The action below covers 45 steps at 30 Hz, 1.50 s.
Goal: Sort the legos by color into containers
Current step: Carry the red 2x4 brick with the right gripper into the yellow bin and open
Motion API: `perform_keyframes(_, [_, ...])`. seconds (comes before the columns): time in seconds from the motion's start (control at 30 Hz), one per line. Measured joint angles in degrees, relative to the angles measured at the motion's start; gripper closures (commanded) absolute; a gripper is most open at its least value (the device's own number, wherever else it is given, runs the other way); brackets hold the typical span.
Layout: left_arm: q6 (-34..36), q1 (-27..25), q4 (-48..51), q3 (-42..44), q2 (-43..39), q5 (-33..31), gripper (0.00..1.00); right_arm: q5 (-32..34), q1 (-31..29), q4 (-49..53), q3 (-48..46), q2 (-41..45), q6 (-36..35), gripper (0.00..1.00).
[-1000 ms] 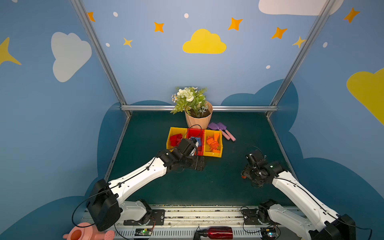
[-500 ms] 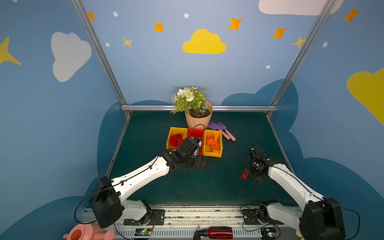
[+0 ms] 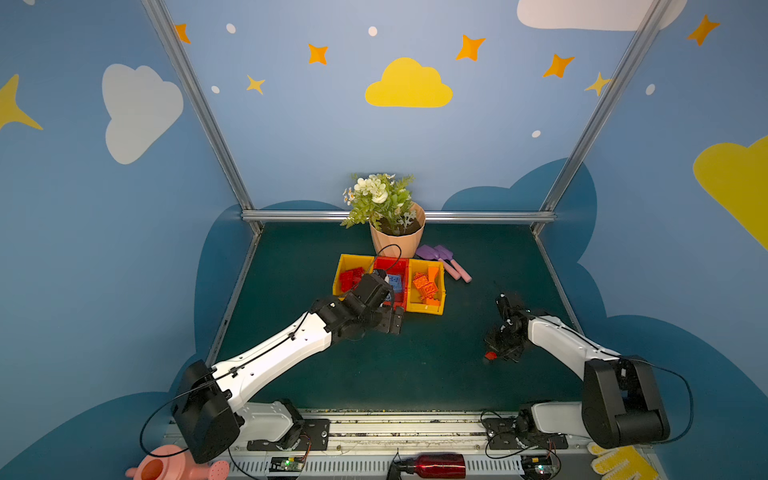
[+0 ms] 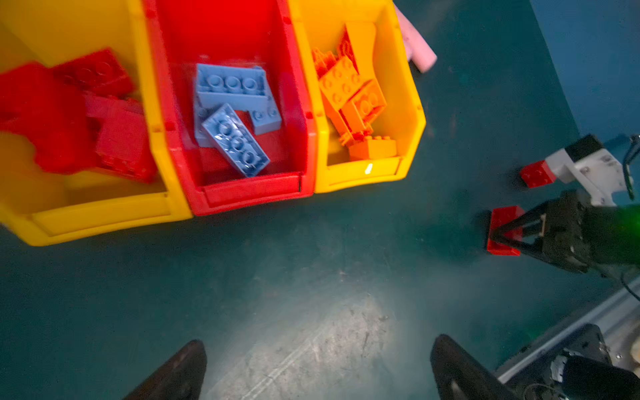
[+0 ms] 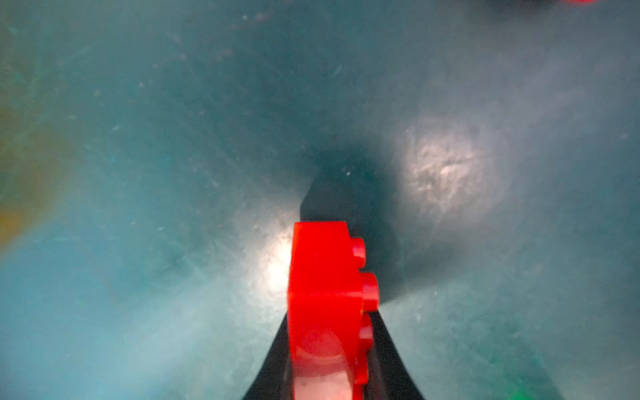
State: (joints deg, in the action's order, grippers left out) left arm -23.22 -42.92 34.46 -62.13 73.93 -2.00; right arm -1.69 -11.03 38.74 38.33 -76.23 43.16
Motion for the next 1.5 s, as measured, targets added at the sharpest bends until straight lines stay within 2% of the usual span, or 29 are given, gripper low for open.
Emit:
perform_keyframes(0.23, [0.7,12.6,1.8,0.9,-7.0,0.4,0.0,-4.8,-2.3,1.8,6.3,8.0,0.0,0.83])
perform_keyframes(0.4, [0.6,17.4,2.2,3.7,-8.5,2.2,0.0,-8.3,-9.2,0.2,14.0,5.9,1.4,0.83])
perform_keyframes(0.6, [0.2,21.2,2.9,5.0,-8.5,4.2,0.0,-11.2,-18.4,-1.9,32.4,-9.6,0.9,0.83])
perform_keyframes(0.73, [0.0,23.8,3.3,5.1,-9.3,4.4,0.0,-13.9,-22.1,-3.0,47.0,-22.1,-0.8,0.83])
perform_keyframes(1.0, [-1.0,30.3,6.2,7.3,-15.4,4.2,0.0,-21.7,-26.6,-5.1,71.1,-43.2,-5.7,0.82])
perform_keyframes(1.2, [-1.2,33.2,8.4,7.4,-17.7,3.9,0.0,-25.1,-28.8,-4.0,87.9,-56.5,-10.4,0.81])
perform_keyframes(1.33, [-1.2,34.0,9.3,7.4,-18.6,3.7,0.0,-25.4,-29.4,-2.9,95.3,-62.5,-12.7,0.81])
perform_keyframes(1.5, [-1.0,34.6,10.1,6.7,-18.5,3.1,0.0,-24.3,-29.7,-2.5,97.3,-65.9,-13.7,0.78])
